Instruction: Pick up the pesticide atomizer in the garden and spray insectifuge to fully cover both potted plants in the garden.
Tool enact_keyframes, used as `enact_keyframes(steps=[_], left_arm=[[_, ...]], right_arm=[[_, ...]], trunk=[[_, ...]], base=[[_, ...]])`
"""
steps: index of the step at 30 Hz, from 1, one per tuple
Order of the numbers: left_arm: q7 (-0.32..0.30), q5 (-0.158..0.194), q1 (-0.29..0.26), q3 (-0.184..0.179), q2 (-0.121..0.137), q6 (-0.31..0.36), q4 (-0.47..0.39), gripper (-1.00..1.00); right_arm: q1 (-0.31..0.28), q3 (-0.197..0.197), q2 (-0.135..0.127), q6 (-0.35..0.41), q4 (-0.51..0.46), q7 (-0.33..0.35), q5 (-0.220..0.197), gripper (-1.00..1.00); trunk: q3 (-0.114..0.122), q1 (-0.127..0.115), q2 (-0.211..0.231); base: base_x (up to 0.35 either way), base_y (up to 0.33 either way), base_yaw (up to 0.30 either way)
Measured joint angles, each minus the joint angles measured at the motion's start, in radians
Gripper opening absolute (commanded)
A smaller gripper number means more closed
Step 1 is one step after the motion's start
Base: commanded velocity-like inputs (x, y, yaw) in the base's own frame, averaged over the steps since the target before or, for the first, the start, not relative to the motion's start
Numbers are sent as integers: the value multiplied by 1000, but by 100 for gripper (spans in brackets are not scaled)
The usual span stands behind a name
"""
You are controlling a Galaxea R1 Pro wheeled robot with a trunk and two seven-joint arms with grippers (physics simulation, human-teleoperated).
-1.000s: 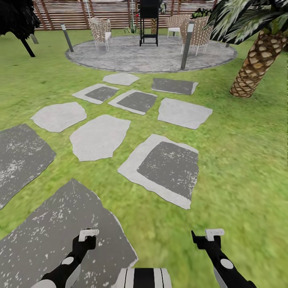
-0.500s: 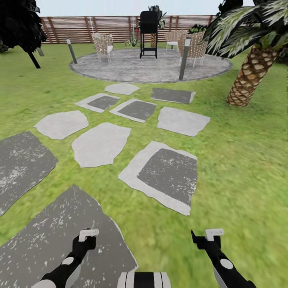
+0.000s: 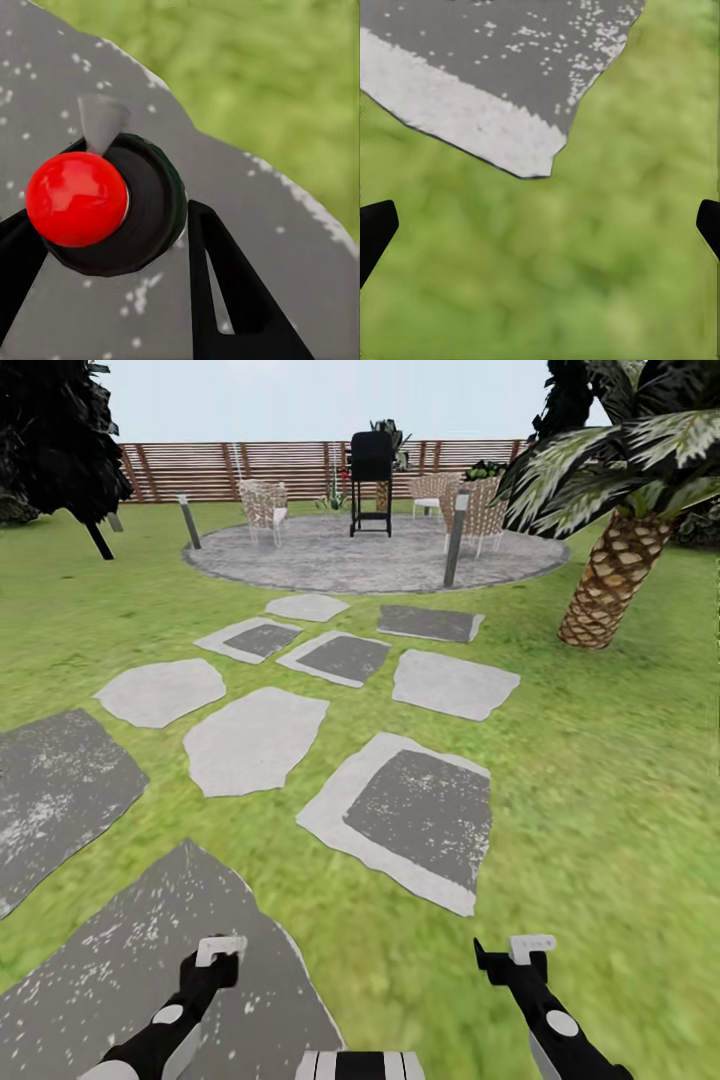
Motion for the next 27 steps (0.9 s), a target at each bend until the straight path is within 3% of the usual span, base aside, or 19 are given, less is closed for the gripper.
enact_keyframes(steps=[11, 15, 19, 27], left_arm=[[1, -3, 33, -4, 5, 3, 4, -100], [2, -4, 57, -4, 6, 4, 4, -100], [3, -4, 83, -4, 5, 4, 4, -100], [4, -2, 137, -2, 6, 3, 5, -100]], right_arm=[[2, -1, -2, -14, 123, -3, -2, 100], [2, -2, -3, -95, 171, -2, -2, 100], [2, -2, -5, -165, 244, -2, -2, 100], [2, -1, -4, -206, 337, -1, -2, 100]], trunk=[[59, -5, 3], [80, -7, 4], [94, -22, 31], [120, -53, 87]], base=[[0, 0, 0], [0, 0, 0], [0, 0, 0], [0, 0, 0]])
